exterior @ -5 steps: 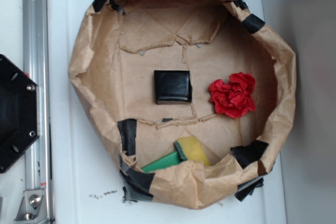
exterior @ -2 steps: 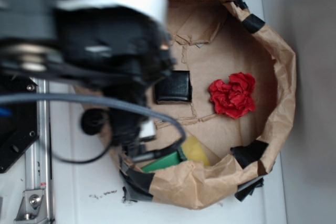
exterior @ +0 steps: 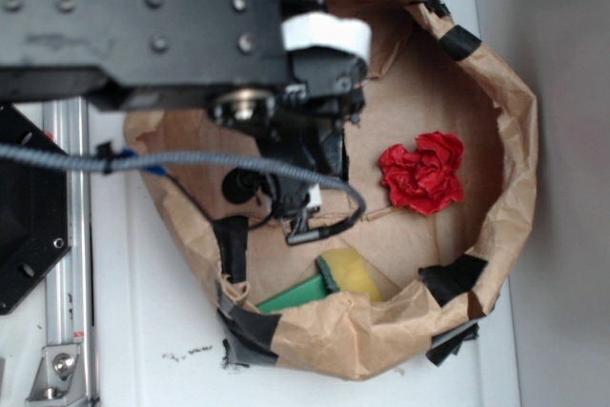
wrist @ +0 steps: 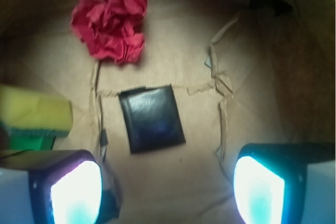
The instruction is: Grab the black box.
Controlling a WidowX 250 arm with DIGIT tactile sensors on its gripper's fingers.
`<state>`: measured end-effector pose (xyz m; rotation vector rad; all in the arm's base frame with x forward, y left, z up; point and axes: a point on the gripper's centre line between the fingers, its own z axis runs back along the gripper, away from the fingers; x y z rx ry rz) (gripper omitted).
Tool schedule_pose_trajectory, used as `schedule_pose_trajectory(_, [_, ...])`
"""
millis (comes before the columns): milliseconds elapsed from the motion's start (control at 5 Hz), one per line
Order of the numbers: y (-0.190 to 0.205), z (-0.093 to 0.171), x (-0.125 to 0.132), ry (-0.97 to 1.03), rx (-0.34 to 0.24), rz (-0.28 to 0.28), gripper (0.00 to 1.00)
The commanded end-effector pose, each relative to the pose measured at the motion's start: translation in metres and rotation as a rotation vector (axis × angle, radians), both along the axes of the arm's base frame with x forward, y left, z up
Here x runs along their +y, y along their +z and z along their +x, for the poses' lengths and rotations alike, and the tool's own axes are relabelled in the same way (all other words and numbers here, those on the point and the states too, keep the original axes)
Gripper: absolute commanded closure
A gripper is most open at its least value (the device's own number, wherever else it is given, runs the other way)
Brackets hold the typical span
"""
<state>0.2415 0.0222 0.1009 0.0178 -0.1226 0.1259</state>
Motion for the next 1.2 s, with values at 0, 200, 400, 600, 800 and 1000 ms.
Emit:
schedule_pose_trajectory(0, [0.006,0.002,0.009,0.021,-0.026,0.006,0.00])
schedule_pose_trajectory(200, [0.006,0.002,0.009,0.021,-0.026,0.006,0.00])
schedule_pose_trajectory(400, [-0.030,0.004,0.015,0.037,0.050,0.060,0.00])
schedule_pose_trajectory(600, [-0.055,0.006,0.000,-0.024,0.092,0.075,0.00])
schedule_pose_trajectory(800, [-0.073,0.006,-0.018,-0.089,0.119,0.030,0.00])
schedule_pose_trajectory(1000, [-0.078,0.011,-0.026,-0.100,0.100,-0.008,0.00])
